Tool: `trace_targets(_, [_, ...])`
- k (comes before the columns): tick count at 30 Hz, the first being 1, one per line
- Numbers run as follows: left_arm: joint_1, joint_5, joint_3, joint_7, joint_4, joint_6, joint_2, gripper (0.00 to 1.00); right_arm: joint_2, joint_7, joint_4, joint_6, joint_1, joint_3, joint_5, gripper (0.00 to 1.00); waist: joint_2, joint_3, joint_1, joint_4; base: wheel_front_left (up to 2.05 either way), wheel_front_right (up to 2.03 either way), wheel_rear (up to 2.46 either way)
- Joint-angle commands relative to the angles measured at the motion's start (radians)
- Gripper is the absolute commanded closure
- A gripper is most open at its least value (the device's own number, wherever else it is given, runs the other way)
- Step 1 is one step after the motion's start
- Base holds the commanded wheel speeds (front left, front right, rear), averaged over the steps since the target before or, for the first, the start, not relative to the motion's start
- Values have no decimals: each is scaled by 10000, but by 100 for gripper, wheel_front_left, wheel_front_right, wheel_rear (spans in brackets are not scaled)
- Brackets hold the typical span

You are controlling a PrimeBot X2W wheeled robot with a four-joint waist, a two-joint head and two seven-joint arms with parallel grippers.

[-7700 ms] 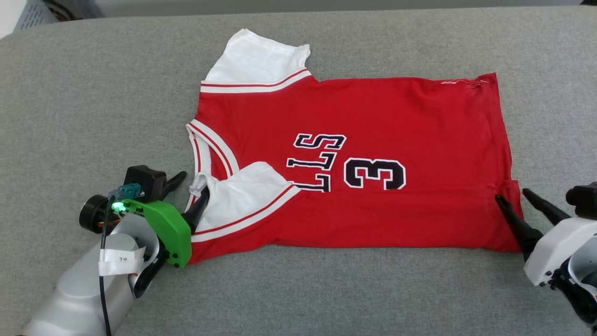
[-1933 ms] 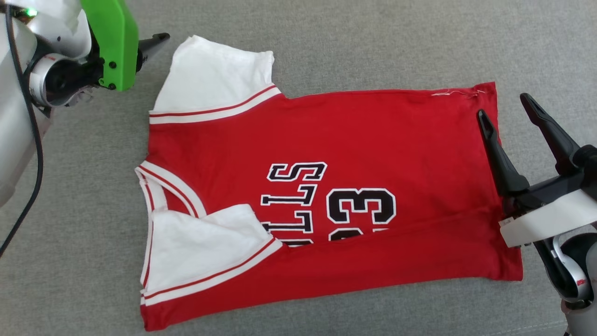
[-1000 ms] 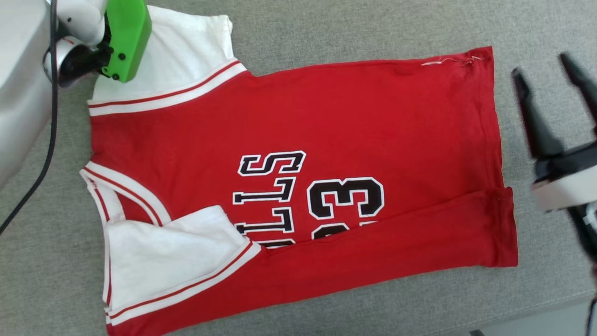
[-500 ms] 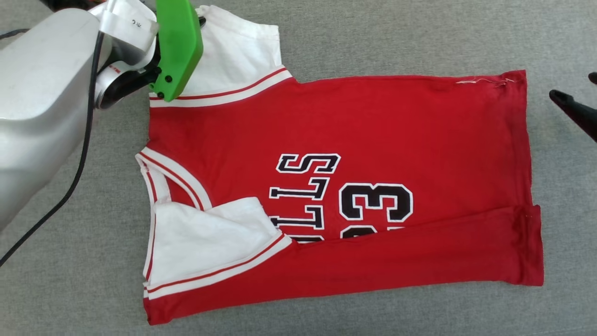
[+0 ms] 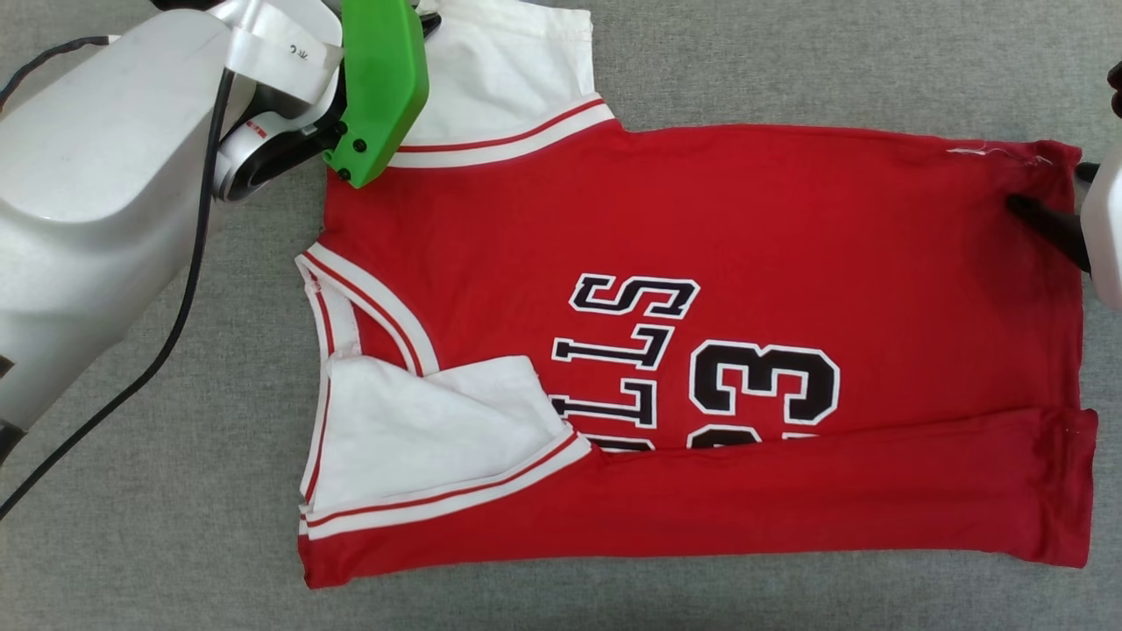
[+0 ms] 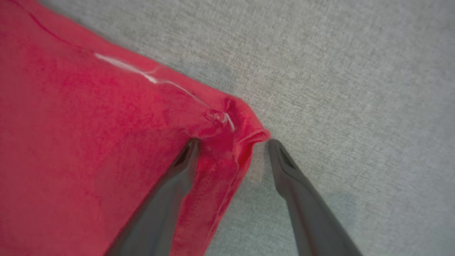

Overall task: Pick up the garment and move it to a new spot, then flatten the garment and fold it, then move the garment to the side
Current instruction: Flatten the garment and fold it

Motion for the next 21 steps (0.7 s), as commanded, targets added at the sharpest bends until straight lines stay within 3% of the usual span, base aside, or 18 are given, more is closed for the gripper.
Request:
trace_targets(1, [-143,22,-7,-63,15,-23,-6,100,268,64,375,6,364,616,45,0,0,97,0,100,0,0,0])
trace_targets(3, [-138,14,-22,-110,49,-23,30,100,230,24,566,6,458,885,249,0,0,82,0,95,0,0,0])
trace_targets(4, [-113,-1,-34,-152,77,-23,57,100,184,-44,649,6,490,1021,415,100,0,42,0,85,0,0,0])
trace_targets(8, [41,-47,-68,-302,163,-23,230,100,59,-640,731,6,335,1101,688,100,0,-191,0,-18,0,0,0])
trace_targets(13, [498,-34,-97,-810,80,-23,532,100,60,-2337,684,6,118,876,681,100,0,-850,0,-98,0,0,0])
trace_targets(21, [1756,-44,-139,-1499,-800,266,1025,100,-64,-3891,496,6,944,927,862,100,0,-2149,0,-11,0,0,0])
